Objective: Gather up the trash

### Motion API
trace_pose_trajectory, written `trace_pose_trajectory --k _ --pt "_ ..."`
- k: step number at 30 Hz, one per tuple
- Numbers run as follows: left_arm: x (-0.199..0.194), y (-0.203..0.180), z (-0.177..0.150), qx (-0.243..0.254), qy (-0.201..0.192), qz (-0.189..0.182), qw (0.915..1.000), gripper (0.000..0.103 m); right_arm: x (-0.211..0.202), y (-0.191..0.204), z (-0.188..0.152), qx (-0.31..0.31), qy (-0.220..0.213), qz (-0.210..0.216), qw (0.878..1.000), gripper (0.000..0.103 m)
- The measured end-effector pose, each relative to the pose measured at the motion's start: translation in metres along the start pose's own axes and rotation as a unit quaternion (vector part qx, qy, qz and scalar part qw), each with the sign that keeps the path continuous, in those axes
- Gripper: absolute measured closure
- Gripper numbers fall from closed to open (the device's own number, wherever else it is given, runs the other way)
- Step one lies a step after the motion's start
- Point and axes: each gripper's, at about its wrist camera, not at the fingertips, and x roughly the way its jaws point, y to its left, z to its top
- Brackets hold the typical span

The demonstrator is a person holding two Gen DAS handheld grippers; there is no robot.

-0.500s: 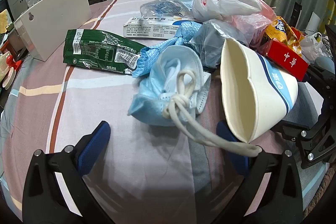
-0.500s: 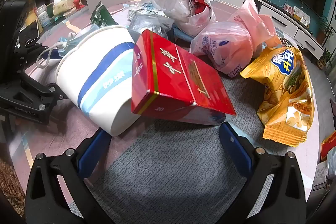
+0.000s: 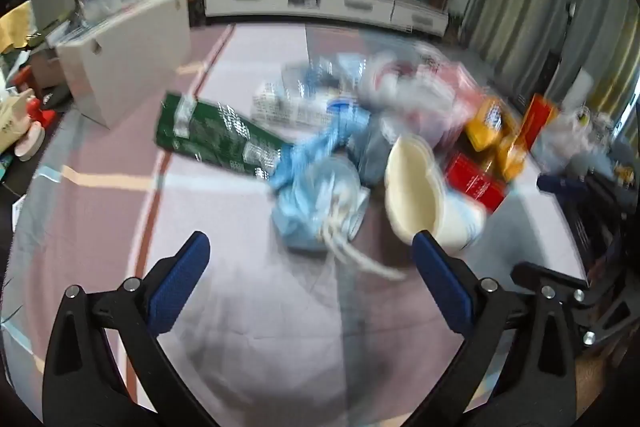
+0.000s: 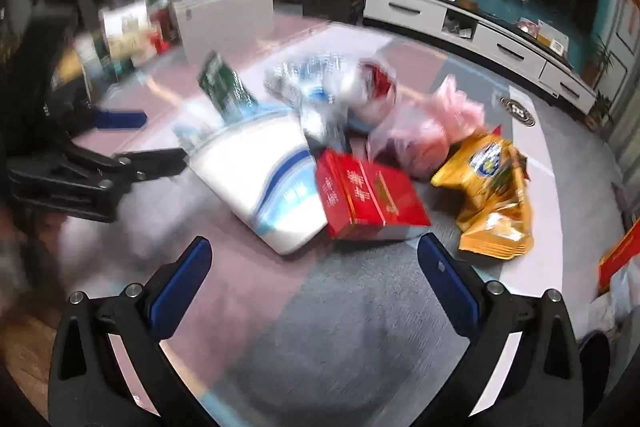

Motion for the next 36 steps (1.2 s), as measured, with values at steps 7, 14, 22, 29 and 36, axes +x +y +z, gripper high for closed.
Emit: trace_pose_trajectory --k 7,14,22,29,36 --pt "-0.04 -0.001 0.024 -0.045 -0.061 0.034 0.9966 0.003 -0.053 0.018 0.048 0.021 -0.062 -0.037 0.997 0.003" --pt "-0.055 0.003 0.02 -0.103 -0.069 0.027 0.9919 0.003 -0.075 0.019 0.071 0.072 -0.134 -0.01 0.988 0.003" --pt "-0.052 0.006 0.01 -0.112 -0.037 0.016 0.9928 0.003 -0.056 -0.02 0.045 0.19 -0.102 -0.064 0.974 0.003" --pt "-0.052 -0.007 0.008 -0.097 -0.033 0.026 0.9944 0.003 -0.05 -0.028 0.035 0.21 -0.088 -0.095 0.969 0.003" --pt "-0.047 -0.014 0.006 -0.085 -0.018 0.021 0.996 0.003 -0.049 -0.034 0.031 0.224 -0.083 -0.09 0.967 0.003"
